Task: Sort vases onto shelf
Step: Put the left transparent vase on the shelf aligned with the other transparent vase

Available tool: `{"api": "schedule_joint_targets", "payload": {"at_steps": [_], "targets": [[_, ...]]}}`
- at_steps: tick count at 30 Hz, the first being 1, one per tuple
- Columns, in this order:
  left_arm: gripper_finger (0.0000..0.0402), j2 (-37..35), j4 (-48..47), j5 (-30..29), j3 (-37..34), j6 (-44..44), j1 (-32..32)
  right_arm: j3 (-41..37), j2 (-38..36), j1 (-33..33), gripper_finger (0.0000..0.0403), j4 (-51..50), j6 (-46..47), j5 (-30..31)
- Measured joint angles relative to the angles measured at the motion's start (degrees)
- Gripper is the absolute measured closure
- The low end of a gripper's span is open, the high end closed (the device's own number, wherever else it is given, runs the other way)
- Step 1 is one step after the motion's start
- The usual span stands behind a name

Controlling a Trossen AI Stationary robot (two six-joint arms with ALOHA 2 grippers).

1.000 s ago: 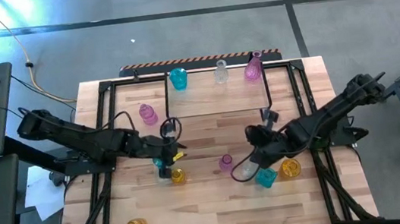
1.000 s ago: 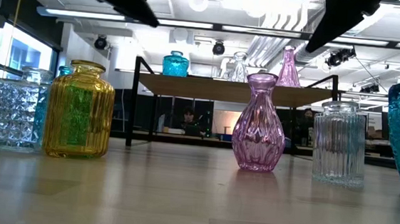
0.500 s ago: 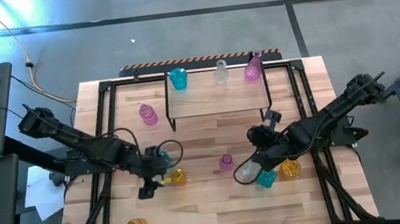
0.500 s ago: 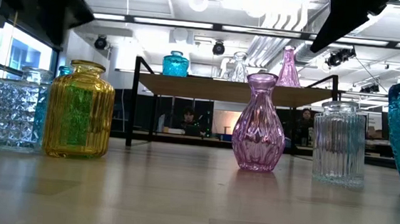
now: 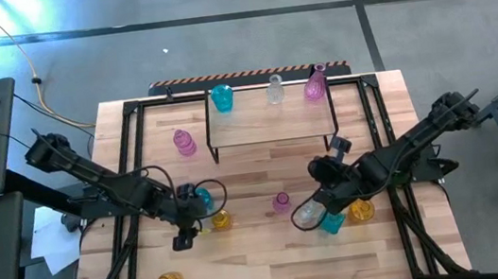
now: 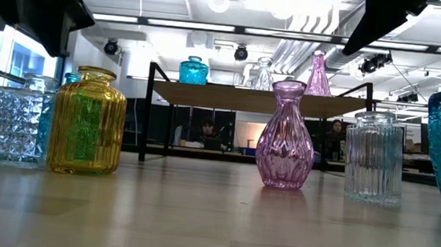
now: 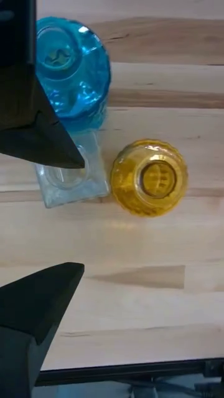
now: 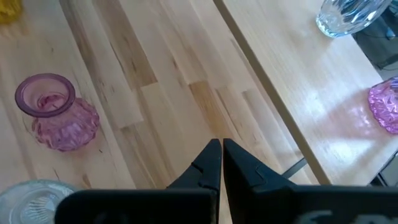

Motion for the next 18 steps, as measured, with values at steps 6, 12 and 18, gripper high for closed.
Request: {"api": "schedule_joint_targets", "payload": {"at_steps": [6,12,18], "targets": [[0.0151,1.6,0.1,0.1,0.0,-1.7,0.0,0.0,0.0,1.9,0.0402,-5.2,4.8,2.2],[0.0151,4.9,0.1,0.5,0.0,-3.3,0.0,0.0,0.0,3.8,0.0402,-8.1,8.7,4.1],[0.0151,7.8,0.4,0.5,0.2,-3.4,0.0,0.0,0.0,5.5,0.0402,-8.4,9.4,5.0]]}}
